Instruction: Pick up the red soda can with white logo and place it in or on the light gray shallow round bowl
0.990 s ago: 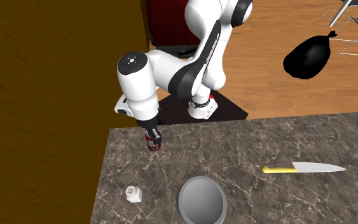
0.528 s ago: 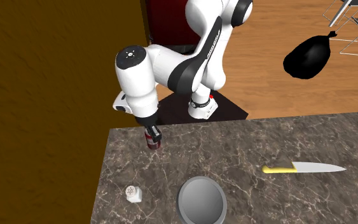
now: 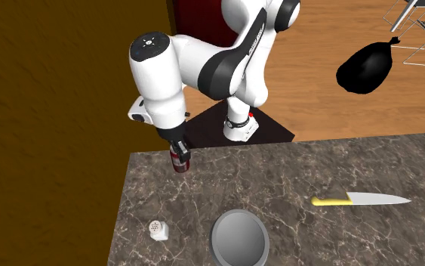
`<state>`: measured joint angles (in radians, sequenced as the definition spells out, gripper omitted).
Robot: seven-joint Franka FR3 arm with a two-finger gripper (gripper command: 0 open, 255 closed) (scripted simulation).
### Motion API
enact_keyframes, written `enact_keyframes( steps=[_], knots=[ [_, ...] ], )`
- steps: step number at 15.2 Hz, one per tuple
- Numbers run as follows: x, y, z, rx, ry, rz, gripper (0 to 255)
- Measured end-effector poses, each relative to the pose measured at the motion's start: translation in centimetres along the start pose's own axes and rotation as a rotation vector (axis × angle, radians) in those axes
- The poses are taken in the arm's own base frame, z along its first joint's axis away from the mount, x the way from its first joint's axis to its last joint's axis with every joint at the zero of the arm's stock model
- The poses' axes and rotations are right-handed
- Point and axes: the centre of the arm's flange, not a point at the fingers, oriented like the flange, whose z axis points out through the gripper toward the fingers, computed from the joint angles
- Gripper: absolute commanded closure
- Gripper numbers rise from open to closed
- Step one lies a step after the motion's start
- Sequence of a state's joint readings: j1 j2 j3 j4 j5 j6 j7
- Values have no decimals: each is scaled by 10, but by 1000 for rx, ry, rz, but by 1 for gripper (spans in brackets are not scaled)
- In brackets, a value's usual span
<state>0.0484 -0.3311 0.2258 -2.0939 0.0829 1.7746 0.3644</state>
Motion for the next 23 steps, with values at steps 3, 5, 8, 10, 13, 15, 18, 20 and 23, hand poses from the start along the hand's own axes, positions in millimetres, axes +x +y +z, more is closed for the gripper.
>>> enact_keyframes(
  steps=[3, 5, 8, 10, 13, 15, 18, 20, 23],
  knots=[
    [1, 0, -16, 0, 0, 0, 255],
    [0, 0, -27, 0, 0, 0, 255],
    [0, 0, -42, 0, 0, 0, 255],
    [1, 0, -53, 0, 0, 0, 255],
    [-4, -16, -62, 0, 0, -1, 255],
    [-7, -40, -64, -1, 0, -1, 255],
    [-9, -79, -69, -1, 0, -1, 255],
    [-12, -106, -69, -1, 0, -2, 255],
    [-16, -145, -74, -1, 0, -2, 255]
  ],
)
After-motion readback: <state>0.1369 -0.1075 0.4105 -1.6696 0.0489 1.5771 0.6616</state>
